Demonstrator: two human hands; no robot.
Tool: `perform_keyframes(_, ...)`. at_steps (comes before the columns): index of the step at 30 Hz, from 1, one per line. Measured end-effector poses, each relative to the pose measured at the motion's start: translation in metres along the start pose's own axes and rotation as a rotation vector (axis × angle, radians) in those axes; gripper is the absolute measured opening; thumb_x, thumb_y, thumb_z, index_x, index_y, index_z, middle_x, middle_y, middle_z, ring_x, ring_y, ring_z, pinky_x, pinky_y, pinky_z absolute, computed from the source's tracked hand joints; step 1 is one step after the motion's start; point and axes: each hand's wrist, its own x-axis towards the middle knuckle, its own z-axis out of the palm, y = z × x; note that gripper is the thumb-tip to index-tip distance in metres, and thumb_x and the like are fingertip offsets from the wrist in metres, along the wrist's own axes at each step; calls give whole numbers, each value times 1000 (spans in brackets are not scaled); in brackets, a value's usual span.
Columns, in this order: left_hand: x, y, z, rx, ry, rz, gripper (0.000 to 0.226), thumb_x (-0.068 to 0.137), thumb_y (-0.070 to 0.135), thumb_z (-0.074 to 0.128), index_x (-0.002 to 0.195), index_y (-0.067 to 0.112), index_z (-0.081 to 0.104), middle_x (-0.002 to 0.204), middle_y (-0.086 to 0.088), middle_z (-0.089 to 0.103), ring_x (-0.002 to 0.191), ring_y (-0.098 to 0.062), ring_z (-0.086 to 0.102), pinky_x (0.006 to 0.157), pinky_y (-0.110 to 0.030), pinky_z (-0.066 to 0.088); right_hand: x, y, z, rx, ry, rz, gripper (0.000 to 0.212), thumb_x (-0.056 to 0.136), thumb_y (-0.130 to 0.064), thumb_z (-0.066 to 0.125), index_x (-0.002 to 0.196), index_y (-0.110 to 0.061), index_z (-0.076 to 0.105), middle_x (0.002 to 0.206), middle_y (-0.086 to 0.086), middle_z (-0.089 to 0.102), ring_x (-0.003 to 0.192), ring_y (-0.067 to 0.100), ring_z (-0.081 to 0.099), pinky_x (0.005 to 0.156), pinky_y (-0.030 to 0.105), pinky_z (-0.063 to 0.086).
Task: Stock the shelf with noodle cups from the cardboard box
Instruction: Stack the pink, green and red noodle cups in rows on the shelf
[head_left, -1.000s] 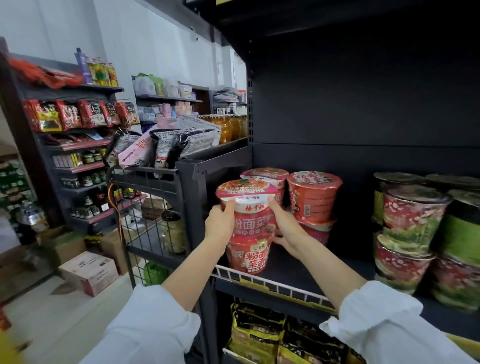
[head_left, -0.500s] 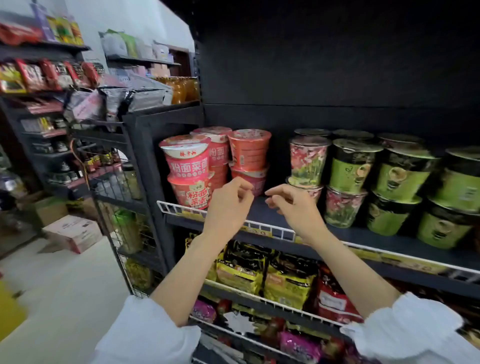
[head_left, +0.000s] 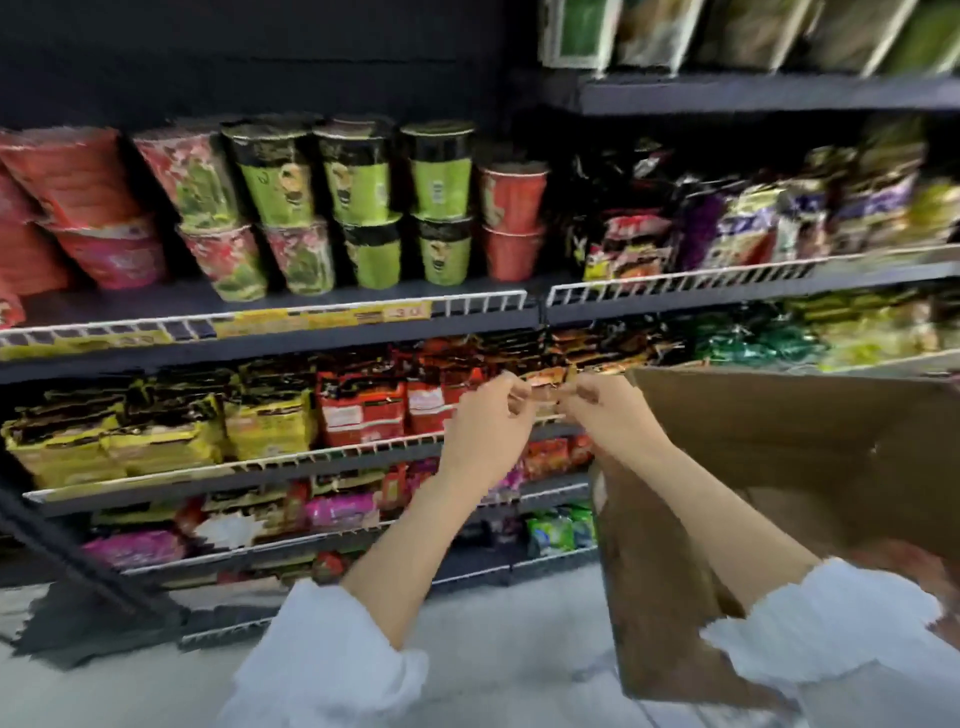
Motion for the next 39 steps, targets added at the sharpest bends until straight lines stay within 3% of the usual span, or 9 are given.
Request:
perform_keyframes(5,11,86,131,47,-298,45,18,90,23,54,104,19,65,108,-5,67,101,-24,61,86,-39,52,-35,116,-90,28,80,244,20,89,-11,53,95,-11,73,81,6,66,77,19,60,71,32,49)
perform_keyframes(11,28,166,288,82,-495,-37,21,95,26,49,108,17,64,107,-4,66,93,-21,62,79,-33,53,-56,267,-183,-55,-4,484,25,92,-16,51,108,-6,67,96,10,64,87,19,55,72,21,36)
perform_keyframes(17,38,190,421,184,-712,-259,27,95,23,49,109,8,65,109,-13,69,101,-28,64,77,-29,49,-44,397,-220,-150,-303,617,34,93,-19,49,119,0,58,117,17,62,106,30,61,80,30,47)
perform_keyframes(22,39,183,478,273,-901,-426,39,97,20,47,127,-6,50,126,-21,57,94,-24,54,50,-20,33,-31,454,-216,-240,-641,622,46,94,-37,49,131,-8,52,129,12,56,116,27,54,96,33,44)
perform_keyframes(27,39,170,505,156,-1122,-745,26,100,18,42,114,-2,52,100,-18,63,71,-22,66,63,-28,52,-18,472,-209,-302,-884,602,50,89,-37,57,131,-10,51,134,7,54,120,28,52,106,43,40)
perform_keyframes(29,37,167,510,40,-1169,-871,30,101,19,38,115,-2,53,107,-22,65,85,-32,67,80,-39,53,-16,478,-204,-400,-868,615,52,89,-40,56,133,-11,49,135,9,53,122,28,50,106,42,39)
perform_keyframes(31,34,166,513,-12,-1159,-930,25,101,23,38,104,4,55,85,-17,68,74,-29,65,81,-40,53,-15,478,-200,-534,-791,606,44,96,-31,47,133,-7,48,136,12,51,126,30,48,109,43,36)
perform_keyframes(34,39,169,501,-52,-1001,-928,22,99,24,43,84,10,51,51,-3,61,39,-12,58,40,-20,49,-9,482,-201,-567,-623,592,34,97,-22,44,127,-9,52,129,13,56,120,31,51,104,42,39)
perform_keyframes(39,62,179,459,-170,-668,-715,28,98,23,47,123,9,48,70,-5,62,37,-7,60,38,-19,50,7,465,-219,-487,-359,521,44,97,-27,40,141,-28,36,139,17,43,129,42,30,103,46,30)
